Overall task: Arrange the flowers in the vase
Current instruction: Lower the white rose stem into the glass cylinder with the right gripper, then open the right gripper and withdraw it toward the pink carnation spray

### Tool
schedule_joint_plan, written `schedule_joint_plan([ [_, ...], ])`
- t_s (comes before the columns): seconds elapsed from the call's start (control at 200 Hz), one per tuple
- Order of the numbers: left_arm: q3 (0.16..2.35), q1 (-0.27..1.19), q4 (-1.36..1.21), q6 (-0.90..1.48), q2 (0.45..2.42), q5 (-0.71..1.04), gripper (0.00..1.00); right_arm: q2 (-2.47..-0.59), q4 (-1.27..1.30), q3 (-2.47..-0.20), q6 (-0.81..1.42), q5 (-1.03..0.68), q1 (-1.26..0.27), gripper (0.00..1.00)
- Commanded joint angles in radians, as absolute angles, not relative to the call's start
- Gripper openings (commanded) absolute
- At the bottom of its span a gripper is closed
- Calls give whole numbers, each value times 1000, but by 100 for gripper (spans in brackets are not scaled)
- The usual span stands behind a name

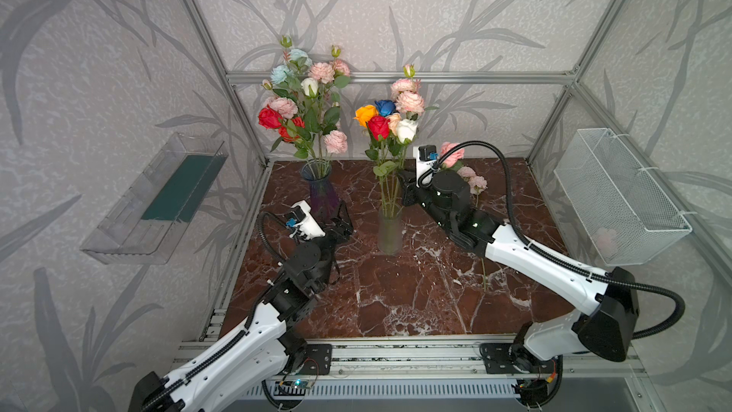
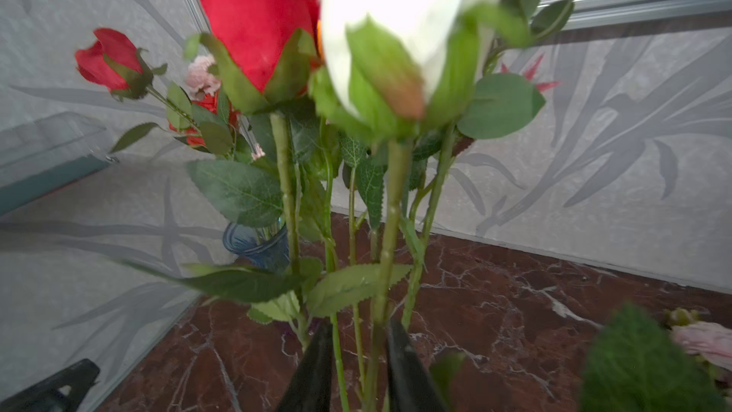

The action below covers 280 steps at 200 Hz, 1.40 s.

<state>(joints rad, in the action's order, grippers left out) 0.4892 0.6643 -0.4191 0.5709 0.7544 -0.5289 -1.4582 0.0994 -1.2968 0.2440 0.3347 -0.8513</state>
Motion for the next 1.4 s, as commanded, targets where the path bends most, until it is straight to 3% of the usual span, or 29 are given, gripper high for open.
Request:
schedule_joint_plan([
  [0.0,525,658,-416,600,761,-523,73,-1436,-9,-1361,174,456,-904,33],
  [0.515,532,653,-405,634,778,-465,73,-1229,-210,-1355,161,474,-991,40],
  [0.895,567,655,-386,726,805,-263,68,-875,-245,-968,222,671,-943,53],
  [1.015,594,663,-398,743,851,-143,67,-855,-401,-965,310,537,-804,59],
  [1.185,655,711,-409,737,949,72,64,-912,-525,-973,352,251,-596,59],
  [1.395,674,824,-412,672,992,130,63,-1041,-555,-996,335,168,-475,56],
])
